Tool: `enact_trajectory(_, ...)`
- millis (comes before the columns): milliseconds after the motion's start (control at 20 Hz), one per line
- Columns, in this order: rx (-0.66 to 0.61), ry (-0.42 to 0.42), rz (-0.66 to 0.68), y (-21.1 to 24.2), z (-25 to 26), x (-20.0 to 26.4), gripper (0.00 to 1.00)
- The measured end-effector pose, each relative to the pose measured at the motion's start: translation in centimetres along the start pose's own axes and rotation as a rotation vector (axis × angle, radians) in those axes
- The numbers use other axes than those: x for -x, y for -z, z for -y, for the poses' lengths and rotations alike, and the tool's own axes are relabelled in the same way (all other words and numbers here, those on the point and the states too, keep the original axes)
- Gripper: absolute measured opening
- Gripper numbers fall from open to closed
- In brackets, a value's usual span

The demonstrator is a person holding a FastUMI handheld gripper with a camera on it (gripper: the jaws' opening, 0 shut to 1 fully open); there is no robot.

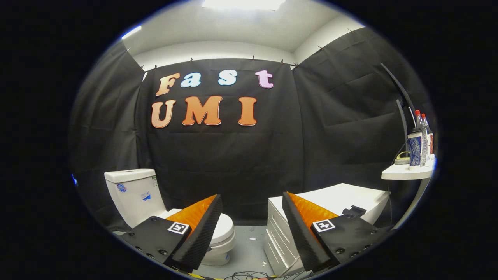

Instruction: Open the toilet lid.

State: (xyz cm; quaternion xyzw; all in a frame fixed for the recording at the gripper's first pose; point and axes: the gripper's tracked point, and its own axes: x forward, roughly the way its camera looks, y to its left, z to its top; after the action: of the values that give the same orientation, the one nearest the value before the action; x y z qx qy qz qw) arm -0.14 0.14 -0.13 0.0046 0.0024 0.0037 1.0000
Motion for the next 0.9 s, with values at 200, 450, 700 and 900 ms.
enact_trajectory(200,0.002,-0.002,-0.001,0.10,-0.15,0.02,0.99)
enact_trajectory(450,-0.002,-0.005,-0.006,0.16,-0.15,-0.02,0.99)
enact_trajectory(700,0.000,-0.003,0.001,0.01,-0.22,0.09,0.99)
enact_trajectory(900,0.004,0.001,0.009,-0.23,-0.11,0.15,0.99)
